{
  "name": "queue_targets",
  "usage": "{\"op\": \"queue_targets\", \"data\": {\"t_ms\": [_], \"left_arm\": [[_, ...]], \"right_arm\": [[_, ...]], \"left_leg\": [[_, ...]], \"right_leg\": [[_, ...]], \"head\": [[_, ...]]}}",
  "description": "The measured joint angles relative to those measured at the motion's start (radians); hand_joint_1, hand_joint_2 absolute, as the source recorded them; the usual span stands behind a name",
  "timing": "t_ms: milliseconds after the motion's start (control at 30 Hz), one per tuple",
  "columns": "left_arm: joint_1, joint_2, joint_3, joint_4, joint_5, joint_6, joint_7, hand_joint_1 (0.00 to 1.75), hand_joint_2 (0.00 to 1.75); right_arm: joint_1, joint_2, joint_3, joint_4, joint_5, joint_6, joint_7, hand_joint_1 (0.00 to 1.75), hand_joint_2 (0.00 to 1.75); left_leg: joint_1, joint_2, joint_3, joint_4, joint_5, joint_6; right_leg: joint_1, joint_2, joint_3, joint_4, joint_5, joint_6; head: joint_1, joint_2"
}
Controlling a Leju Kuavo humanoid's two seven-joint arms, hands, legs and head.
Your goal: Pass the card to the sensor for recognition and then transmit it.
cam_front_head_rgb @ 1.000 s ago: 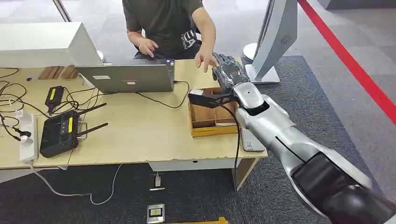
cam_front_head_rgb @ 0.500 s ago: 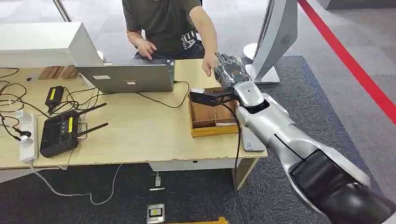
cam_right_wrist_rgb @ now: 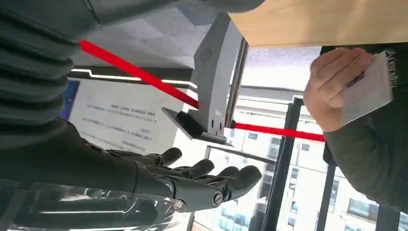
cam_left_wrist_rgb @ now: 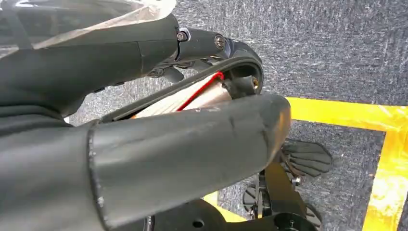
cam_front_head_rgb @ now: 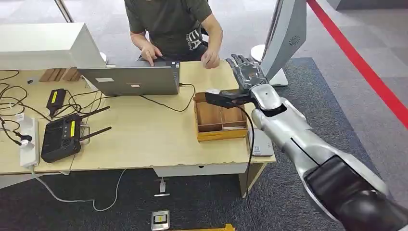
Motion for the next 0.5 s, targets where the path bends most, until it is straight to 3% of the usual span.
{"op": "queue_targets", "data": {"t_ms": [200,500], "left_arm": [[0.001,0.0,0.0,0.0,0.019,0.006,0.016,0.0,0.0],[0.009,0.004,0.0,0.0,0.045,0.021,0.013,0.0,0.0]], "right_arm": [[0.092,-0.098,-0.071,-0.172,-0.027,0.059,0.037,0.0,0.0],[0.416,-0.283,-0.271,-0.631,-0.122,0.139,0.108,0.0,0.0]], "left_leg": [[0.0,-0.001,0.001,0.0,0.0,0.0],[0.0,-0.001,0.001,0.0,-0.002,0.001]], "right_leg": [[0.0,0.0,0.001,-0.001,0.0,0.0],[0.0,0.0,0.002,-0.002,0.0,0.0]], "head": [[0.0,0.0],[0.0,0.0]]}}
